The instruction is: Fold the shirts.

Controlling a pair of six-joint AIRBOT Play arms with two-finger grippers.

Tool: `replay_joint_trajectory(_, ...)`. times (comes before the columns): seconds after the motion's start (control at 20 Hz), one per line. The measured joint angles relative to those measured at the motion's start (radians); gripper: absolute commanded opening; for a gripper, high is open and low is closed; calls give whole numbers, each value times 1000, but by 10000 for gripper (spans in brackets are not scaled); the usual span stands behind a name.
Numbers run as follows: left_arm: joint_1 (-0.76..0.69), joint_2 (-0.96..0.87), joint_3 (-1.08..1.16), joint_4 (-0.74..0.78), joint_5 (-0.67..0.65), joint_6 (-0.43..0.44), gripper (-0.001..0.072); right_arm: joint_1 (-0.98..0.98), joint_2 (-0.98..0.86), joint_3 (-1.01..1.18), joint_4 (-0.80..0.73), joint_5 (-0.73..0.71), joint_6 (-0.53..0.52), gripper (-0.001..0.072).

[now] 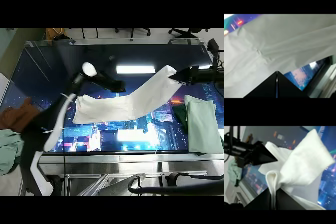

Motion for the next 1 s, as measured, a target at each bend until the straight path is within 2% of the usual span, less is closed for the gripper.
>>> replay_joint_trajectory(0.15, 153, 187, -1, -10, -112, 17, 11, 183, -8, -7, 27, -126, -1, 22)
replay_joint_trajectory(0.3, 301, 361, -11, -21, -179, 26, 12, 457, -60, -12, 34, -357, -51, 23)
replay_joint_trajectory(0.5, 457, 556, -105, -22, -216, 63, 11, 874, -227, -13, 43, -863, -214, 43)
replay_joint_trajectory(0.6, 505, 636, -193, -22, -207, 86, 11, 1053, -334, -8, 47, -1178, -314, 418)
replay_joint_trajectory(0.65, 524, 677, -246, -22, -192, 100, 11, 1117, -375, -2, 46, -1311, -349, 443)
replay_joint_trajectory(0.75, 549, 743, -344, -22, -153, 126, 11, 1200, -424, 8, 27, -1492, -403, 442)
replay_joint_trajectory(0.9, 564, 816, -446, -22, -106, 158, 12, 1215, -409, 15, 2, -1530, -439, 438)
replay_joint_trajectory(1.0, 569, 846, -482, -22, -86, 169, 12, 1168, -364, 17, -13, -1429, -433, 438)
